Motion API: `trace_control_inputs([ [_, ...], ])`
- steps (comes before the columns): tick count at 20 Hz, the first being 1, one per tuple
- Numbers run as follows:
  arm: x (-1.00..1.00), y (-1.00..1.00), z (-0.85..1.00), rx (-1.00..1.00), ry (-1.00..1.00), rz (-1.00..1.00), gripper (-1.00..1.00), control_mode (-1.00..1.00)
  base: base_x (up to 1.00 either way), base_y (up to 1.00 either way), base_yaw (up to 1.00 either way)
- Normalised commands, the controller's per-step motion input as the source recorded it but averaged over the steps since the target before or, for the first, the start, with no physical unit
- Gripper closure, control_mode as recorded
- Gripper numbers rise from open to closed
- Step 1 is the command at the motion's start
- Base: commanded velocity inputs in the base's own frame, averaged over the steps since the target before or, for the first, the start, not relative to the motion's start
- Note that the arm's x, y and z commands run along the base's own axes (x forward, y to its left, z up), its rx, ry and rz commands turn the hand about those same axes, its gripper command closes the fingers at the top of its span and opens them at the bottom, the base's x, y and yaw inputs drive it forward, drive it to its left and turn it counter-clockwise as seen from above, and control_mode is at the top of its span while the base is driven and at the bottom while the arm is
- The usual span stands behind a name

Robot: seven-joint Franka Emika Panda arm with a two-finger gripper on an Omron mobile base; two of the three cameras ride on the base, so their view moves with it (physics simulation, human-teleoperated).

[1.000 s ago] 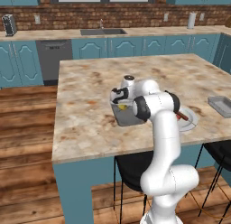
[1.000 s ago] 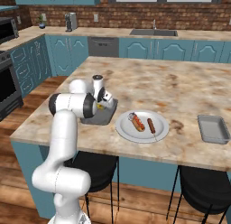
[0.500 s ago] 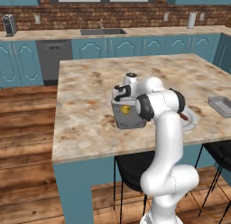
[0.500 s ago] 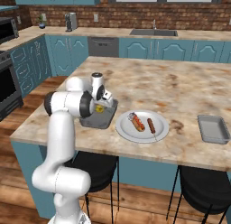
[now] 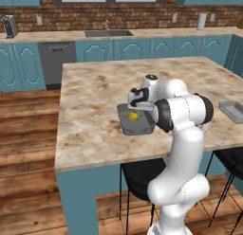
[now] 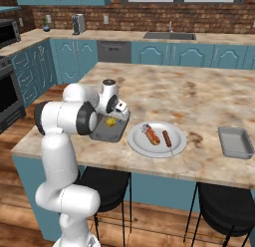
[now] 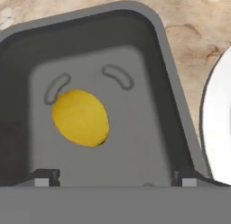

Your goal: Place one cooked food and one vegetable from the large plate to each tupperware container.

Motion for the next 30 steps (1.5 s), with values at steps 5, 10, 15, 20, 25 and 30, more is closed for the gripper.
trace_control_inputs([
  [5,-0.08,-0.95,0.12,-0.02,0.01,0.17,-1.0,-1.0,0.0,0.0,0.0],
  [10,0.0,-1.0,-0.05,0.0,0.0,0.28,-1.0,-1.0,0.0,0.0,0.0],
  [15,0.08,-0.74,-0.14,0.01,0.01,0.25,-1.0,-1.0,0.0,0.0,0.0],
  [20,0.41,-0.38,-0.19,0.0,0.11,0.15,-1.0,-1.0,0.0,0.0,0.0],
  [25,-0.15,-0.19,0.05,0.0,0.03,0.07,-1.0,-1.0,0.0,0.0,0.0],
  [30,-0.2,-0.21,0.08,-0.01,0.0,0.01,-1.0,-1.0,0.0,0.0,0.0],
])
